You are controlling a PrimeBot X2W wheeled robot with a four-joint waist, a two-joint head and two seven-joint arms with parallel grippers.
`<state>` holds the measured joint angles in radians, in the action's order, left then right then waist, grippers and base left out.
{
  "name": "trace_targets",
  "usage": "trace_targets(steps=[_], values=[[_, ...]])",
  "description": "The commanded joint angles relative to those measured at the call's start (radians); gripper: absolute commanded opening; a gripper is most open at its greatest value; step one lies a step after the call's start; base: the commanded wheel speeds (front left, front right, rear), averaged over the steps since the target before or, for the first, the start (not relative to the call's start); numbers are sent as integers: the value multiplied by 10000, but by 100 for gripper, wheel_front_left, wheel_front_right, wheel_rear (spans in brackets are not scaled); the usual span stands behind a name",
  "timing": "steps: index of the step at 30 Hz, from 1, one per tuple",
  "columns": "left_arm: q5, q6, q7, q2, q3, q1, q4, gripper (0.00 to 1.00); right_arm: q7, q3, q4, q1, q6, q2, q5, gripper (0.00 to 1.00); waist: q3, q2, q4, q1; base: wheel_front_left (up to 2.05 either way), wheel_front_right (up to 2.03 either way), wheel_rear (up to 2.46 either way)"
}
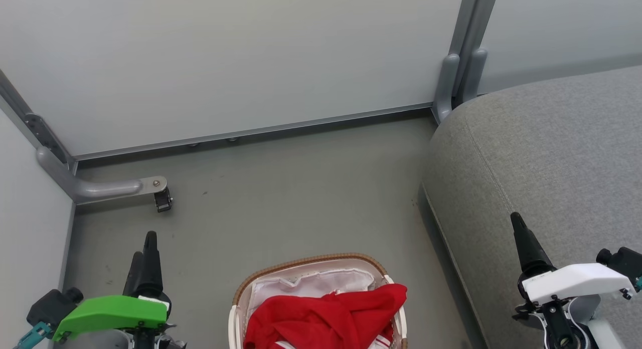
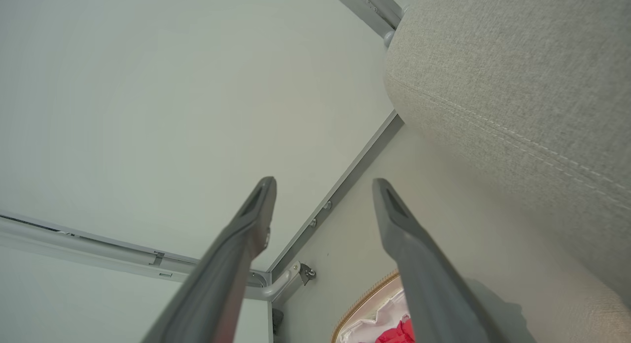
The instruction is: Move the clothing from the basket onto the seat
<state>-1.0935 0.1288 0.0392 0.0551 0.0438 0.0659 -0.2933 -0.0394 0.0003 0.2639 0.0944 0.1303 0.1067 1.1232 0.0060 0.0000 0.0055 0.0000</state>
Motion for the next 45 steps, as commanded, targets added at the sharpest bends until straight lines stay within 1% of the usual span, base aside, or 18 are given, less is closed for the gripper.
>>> trace_targets(steps=[1,10,20,33,45], values=[[543,10,115,157,-108,-2,128,100,-124,45,-143,252,2,100,-423,100,6,0,4,0,0,0,0],[2274,13,423,390,-720,-26,149,100,-432,75,-225,218,3,90,-2043,100,13,0,21,0,0,0,0],[4065,16,729,406,-952,-127,157,100,-733,144,-224,74,3,-12,-3680,100,18,0,39,0,0,0,0],[5847,1,1083,409,-1206,-184,-85,100,-1093,491,77,1,3,21,-5434,100,2,0,68,0,0,0,0],[7122,-89,1391,418,-1310,-315,-106,100,-1397,395,275,-78,4,-82,-6949,100,-23,0,64,0,0,0,0]])
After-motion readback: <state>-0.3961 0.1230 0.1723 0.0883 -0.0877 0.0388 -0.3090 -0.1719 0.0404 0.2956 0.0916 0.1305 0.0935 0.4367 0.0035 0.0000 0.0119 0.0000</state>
